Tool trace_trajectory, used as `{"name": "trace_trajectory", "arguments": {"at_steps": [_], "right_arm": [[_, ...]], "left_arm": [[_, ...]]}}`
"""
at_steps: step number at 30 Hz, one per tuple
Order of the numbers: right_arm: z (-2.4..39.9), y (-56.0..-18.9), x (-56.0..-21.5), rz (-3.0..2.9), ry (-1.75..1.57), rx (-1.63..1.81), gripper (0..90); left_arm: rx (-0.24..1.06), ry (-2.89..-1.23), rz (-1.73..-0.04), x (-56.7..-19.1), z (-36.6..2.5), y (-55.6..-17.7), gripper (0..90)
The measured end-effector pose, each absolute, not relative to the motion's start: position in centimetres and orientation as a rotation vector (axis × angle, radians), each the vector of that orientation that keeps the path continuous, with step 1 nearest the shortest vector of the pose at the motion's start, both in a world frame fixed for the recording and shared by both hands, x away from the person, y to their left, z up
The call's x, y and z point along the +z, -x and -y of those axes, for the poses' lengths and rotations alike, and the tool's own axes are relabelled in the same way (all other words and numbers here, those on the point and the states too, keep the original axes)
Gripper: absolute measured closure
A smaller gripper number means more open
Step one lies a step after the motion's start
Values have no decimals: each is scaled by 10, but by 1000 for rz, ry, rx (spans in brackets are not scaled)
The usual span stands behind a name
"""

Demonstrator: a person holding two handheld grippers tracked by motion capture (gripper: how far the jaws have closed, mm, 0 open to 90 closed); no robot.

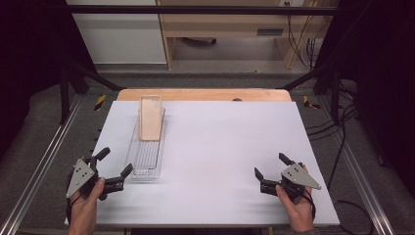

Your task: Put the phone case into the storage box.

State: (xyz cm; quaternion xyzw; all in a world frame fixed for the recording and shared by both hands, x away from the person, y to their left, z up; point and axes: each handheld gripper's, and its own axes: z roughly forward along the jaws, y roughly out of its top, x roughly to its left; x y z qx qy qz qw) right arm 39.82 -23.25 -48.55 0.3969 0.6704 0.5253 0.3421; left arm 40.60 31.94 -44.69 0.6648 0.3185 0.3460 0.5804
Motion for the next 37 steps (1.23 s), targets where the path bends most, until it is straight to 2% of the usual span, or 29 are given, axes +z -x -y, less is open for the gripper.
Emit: {"name": "trace_trajectory", "arguments": {"at_steps": [11, 37], "right_arm": [[238, -398, -486, -1733, -1025, 1379, 31], [246, -399, -492, -1714, -1002, 1393, 29]], "left_arm": [[753, -1521, -779, -457, -320, -406, 26], [830, -1551, -714, -469, -318, -402, 25]]}}
